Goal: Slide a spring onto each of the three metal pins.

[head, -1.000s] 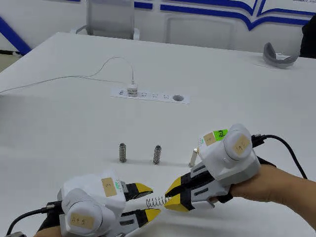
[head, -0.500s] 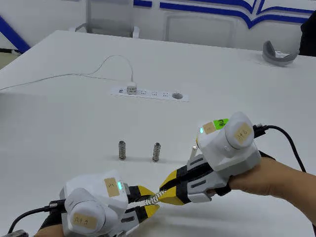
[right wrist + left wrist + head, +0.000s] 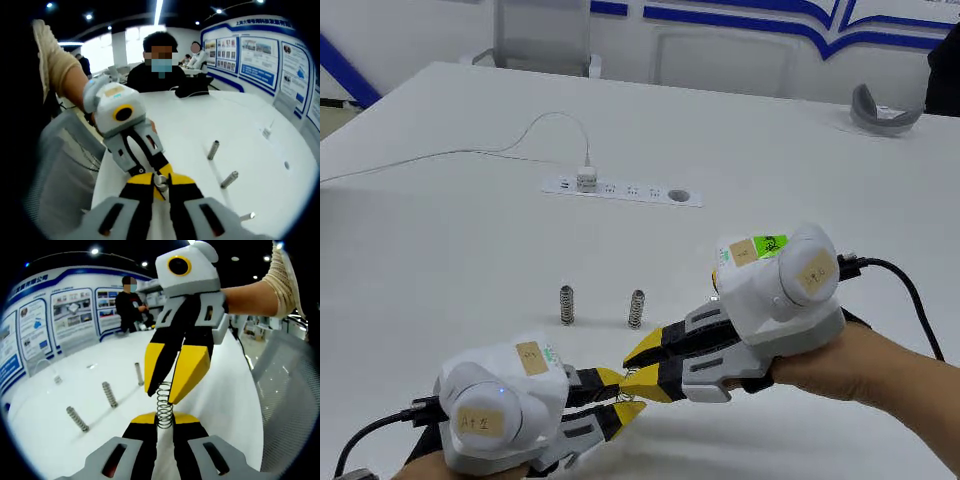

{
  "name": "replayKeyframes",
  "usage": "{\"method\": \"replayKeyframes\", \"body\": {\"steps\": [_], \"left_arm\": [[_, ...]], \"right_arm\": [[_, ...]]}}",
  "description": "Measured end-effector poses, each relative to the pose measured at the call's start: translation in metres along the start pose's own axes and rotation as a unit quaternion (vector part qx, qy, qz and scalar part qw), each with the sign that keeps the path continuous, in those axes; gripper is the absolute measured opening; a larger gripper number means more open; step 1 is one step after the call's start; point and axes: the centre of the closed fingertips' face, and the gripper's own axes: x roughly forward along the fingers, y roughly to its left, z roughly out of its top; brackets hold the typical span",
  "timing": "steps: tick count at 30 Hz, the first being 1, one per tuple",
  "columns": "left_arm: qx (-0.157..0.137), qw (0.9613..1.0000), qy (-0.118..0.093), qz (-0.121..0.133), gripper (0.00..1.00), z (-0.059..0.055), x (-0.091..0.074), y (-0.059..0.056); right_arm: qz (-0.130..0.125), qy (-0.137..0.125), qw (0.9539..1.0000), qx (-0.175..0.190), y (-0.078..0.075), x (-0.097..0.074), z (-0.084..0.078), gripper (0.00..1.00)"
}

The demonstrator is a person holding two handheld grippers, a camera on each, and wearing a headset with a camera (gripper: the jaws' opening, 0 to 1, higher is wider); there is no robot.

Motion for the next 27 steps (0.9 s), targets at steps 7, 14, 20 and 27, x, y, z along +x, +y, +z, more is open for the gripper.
{"method": "replayKeyframes", "body": {"steps": [7,14,20,27], "left_arm": [[-0.003,0.9999,-0.009,0.011,0.1,0.004,-0.001,0.002],[-0.009,0.9997,-0.018,0.017,0.1,0.008,-0.001,0.003],[-0.005,0.9996,-0.018,0.021,0.11,0.008,-0.002,0.005],[-0.015,0.9993,-0.014,0.032,0.21,0.005,-0.005,0.009]], "right_arm": [[-0.018,-0.012,0.9997,0.009,-0.006,-0.003,0.001,0.14],[-0.026,-0.025,0.9993,0.013,-0.007,-0.003,0.003,0.12],[-0.031,-0.029,0.999,0.016,-0.007,-0.002,0.005,0.12],[-0.041,-0.036,0.9982,0.024,-0.012,-0.006,0.006,0.12]]}}
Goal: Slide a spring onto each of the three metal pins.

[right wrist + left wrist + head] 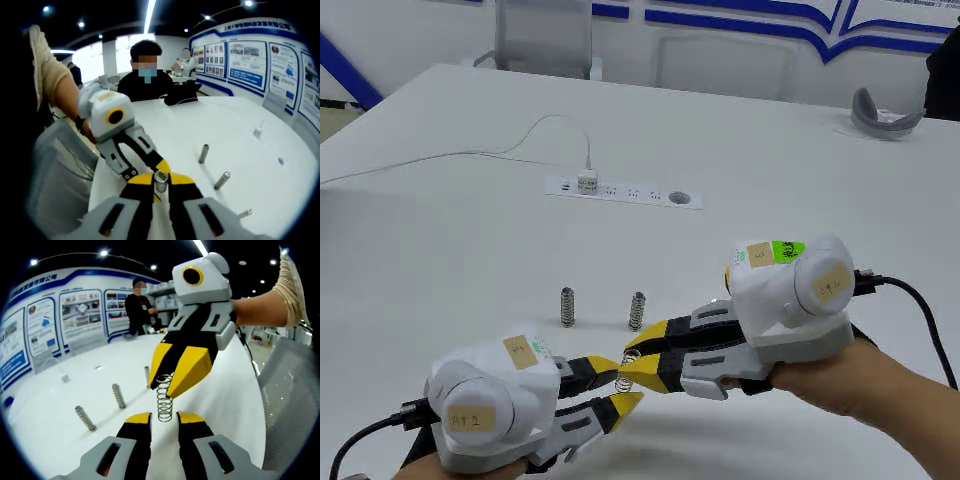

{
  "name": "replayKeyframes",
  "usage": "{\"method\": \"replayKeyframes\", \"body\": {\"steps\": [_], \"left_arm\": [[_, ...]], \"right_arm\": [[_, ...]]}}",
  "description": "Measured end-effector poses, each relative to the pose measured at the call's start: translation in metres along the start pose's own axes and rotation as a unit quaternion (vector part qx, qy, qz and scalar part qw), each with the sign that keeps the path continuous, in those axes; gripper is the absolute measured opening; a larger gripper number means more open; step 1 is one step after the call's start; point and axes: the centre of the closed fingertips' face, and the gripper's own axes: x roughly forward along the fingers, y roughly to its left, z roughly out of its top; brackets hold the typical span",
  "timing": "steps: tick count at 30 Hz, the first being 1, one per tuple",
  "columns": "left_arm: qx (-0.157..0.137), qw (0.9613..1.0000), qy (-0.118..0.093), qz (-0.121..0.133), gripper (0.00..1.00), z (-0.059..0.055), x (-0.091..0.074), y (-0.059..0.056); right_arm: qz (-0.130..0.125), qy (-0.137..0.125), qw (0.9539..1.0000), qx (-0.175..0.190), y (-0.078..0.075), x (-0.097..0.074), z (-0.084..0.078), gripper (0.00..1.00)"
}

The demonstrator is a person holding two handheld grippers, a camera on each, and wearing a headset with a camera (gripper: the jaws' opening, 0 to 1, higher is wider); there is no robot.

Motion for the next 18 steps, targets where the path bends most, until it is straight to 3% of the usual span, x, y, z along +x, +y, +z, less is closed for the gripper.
{"method": "replayKeyframes", "body": {"steps": [18], "left_arm": [[-0.029,0.9988,-0.005,0.04,0.51,-0.007,-0.02,0.021]], "right_arm": [[-0.027,-0.009,0.9995,0.01,-0.013,-0.018,0.002,0.12]]}}
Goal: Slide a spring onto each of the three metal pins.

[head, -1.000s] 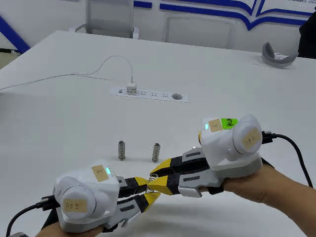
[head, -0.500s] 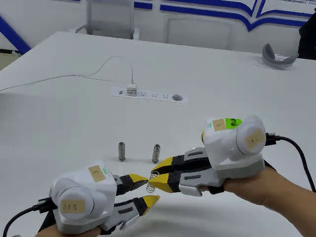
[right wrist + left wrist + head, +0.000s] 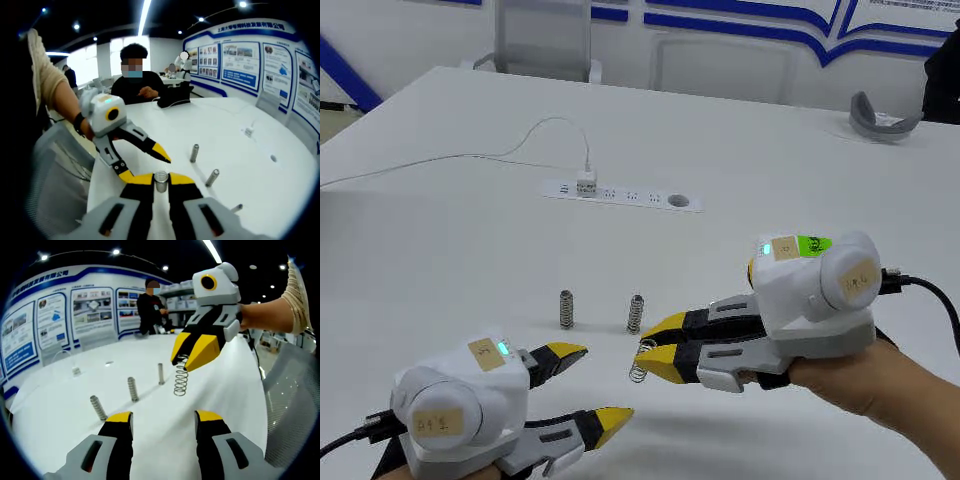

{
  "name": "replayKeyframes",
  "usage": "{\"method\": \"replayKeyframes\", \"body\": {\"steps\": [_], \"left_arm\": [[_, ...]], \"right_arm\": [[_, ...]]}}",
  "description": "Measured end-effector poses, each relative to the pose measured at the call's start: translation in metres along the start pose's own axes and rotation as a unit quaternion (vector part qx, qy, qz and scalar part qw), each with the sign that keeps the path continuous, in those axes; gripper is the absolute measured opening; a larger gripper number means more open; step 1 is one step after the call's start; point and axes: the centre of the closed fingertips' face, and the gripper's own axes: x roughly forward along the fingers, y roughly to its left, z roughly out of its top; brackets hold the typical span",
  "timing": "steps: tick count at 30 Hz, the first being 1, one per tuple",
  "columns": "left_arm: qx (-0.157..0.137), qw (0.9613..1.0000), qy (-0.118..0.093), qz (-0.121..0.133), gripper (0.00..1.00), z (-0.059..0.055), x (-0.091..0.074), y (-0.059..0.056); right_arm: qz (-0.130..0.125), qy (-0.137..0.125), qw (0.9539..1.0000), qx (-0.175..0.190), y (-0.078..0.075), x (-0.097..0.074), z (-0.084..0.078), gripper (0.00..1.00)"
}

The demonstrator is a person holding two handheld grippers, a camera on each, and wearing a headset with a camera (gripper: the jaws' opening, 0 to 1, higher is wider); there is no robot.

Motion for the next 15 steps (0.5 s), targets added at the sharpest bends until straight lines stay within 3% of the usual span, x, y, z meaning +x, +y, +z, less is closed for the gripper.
{"method": "replayKeyframes", "body": {"steps": [8,15], "left_arm": [[-0.017,0.9995,-0.004,0.028,0.61,-0.003,-0.01,0.018],[-0.022,0.999,-0.004,0.038,0.65,-0.006,-0.016,0.024]], "right_arm": [[-0.02,-0.006,0.9998,0.006,-0.012,-0.012,0.001,0.12],[-0.038,-0.014,0.9991,0.011,-0.022,-0.021,0.003,0.12]]}}
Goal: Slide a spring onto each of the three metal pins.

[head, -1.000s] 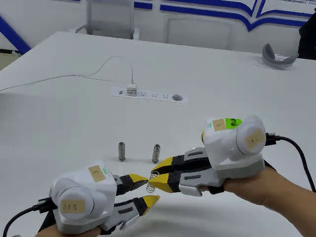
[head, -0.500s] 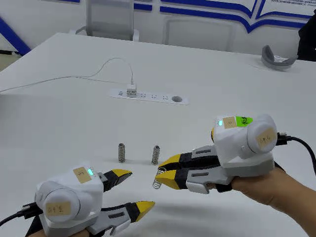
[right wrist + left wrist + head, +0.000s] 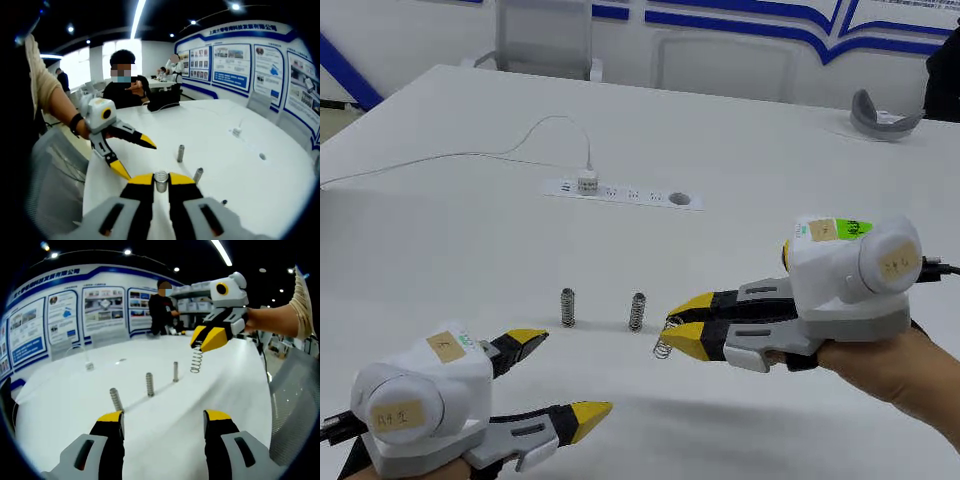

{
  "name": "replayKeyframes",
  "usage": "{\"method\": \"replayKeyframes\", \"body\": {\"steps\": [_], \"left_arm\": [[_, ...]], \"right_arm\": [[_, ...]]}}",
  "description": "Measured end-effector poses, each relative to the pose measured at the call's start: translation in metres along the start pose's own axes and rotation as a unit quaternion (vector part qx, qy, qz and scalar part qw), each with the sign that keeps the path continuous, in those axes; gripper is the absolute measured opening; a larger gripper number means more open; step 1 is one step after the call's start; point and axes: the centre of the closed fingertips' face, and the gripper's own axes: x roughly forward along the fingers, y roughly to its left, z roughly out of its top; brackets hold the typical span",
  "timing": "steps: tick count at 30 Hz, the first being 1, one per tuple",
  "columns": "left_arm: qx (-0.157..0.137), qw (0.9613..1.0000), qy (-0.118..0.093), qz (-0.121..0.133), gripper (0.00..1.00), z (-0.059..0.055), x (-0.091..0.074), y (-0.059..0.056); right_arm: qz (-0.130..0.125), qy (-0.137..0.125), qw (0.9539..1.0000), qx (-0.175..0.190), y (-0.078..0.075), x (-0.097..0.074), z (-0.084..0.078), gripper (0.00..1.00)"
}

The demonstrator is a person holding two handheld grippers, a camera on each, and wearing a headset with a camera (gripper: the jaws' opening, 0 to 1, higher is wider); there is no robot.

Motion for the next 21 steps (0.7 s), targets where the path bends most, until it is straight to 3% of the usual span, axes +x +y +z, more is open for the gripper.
{"method": "replayKeyframes", "body": {"steps": [10,21], "left_arm": [[-0.005,0.9999,0.003,0.01,0.66,-0.006,-0.005,0.006],[-0.008,0.9999,0.005,0.015,0.66,-0.008,-0.007,0.009]], "right_arm": [[-0.021,-0.005,0.9997,0.008,-0.014,-0.012,0.001,0.12],[-0.06,-0.017,0.998,0.012,-0.041,-0.031,0.007,0.12]]}}
